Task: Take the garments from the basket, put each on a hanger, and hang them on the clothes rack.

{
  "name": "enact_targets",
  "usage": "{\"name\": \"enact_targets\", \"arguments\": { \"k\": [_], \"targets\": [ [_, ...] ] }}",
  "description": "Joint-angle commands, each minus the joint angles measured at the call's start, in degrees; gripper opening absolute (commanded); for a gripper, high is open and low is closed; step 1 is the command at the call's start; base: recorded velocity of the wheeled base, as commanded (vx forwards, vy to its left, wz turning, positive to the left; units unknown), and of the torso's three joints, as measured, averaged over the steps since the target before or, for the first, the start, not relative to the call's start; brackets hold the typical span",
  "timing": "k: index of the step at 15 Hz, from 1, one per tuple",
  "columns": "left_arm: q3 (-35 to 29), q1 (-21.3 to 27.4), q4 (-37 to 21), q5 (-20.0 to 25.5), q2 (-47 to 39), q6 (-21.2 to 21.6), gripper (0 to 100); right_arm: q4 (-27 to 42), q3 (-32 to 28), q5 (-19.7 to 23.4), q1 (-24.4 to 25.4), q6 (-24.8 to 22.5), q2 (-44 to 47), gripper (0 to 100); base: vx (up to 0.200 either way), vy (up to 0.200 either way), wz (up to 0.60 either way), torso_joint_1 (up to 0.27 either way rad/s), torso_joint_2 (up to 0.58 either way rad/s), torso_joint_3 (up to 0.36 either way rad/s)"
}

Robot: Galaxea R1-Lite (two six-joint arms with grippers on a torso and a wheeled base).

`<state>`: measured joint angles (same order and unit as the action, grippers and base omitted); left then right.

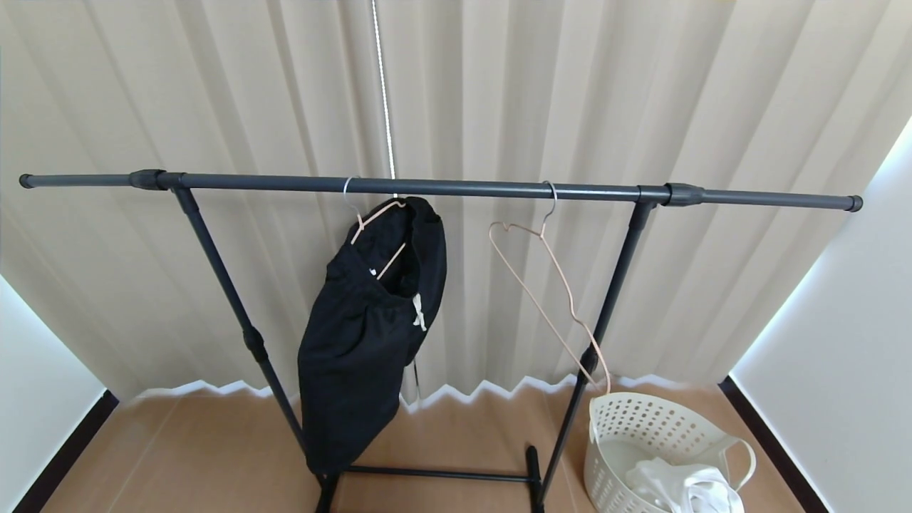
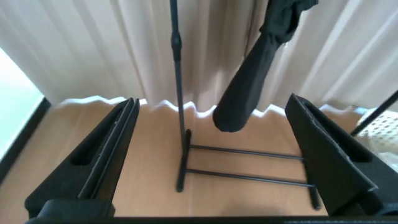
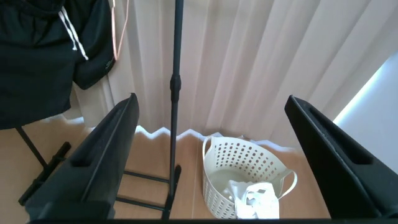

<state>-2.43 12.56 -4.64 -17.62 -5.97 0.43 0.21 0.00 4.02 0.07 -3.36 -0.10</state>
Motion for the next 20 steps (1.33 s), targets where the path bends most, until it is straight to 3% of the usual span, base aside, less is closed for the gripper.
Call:
{"name": "enact_targets", "arguments": {
  "k": [1, 3, 6, 8, 9, 12, 17, 20],
  "targets": [
    [0.1, 0.0, 0.1, -0.9, -0.4, 0.6, 100, 0.0, 0.0, 0.0, 0.0, -0.1, 0.1, 100, 0.0, 0.0, 0.0, -0.144, 0.34, 0.188],
    [0.0, -3.2, 0.2, -2.8, -0.3, 3.3, 100, -0.1, 0.0, 0.0, 0.0, 0.0, 0.1, 100, 0.0, 0.0, 0.0, -0.146, 0.33, 0.193],
    [1.5, -3.2, 3.7, -4.8, -0.3, 1.8, 100, 0.0, 0.0, 0.0, 0.0, -0.1, 0.1, 100, 0.0, 0.0, 0.0, -0.149, 0.34, 0.191],
    [1.6, -7.8, 3.9, -7.5, -0.2, 4.0, 100, -0.1, 0.0, 0.0, 0.0, -0.1, 0.1, 100, 0.0, 0.0, 0.0, -0.144, 0.35, 0.2],
    [1.6, -9.2, 4.0, -6.7, 0.2, 4.1, 100, 0.0, 0.0, 0.0, 0.0, -0.1, 0.1, 100, 0.0, 0.0, 0.0, -0.154, 0.36, 0.193],
    [2.3, -11.6, 5.6, 7.7, 2.8, -1.7, 100, -0.1, 0.0, 0.0, 0.0, -0.1, 0.1, 100, 0.0, 0.0, 0.0, -0.157, 0.37, 0.211],
    [2.3, -12.5, 5.6, 10.6, 5.3, -5.4, 100, -0.1, 0.0, 0.0, 0.0, -0.2, 0.1, 100, 0.0, 0.0, 0.0, -0.175, 0.43, 0.252],
    [2.4, -12.5, 5.6, 13.3, 5.3, -4.8, 100, -0.1, 0.0, 0.0, 0.0, -0.2, 0.1, 100, 0.0, 0.0, 0.0, -0.209, 0.54, 0.331]
  ]
}}
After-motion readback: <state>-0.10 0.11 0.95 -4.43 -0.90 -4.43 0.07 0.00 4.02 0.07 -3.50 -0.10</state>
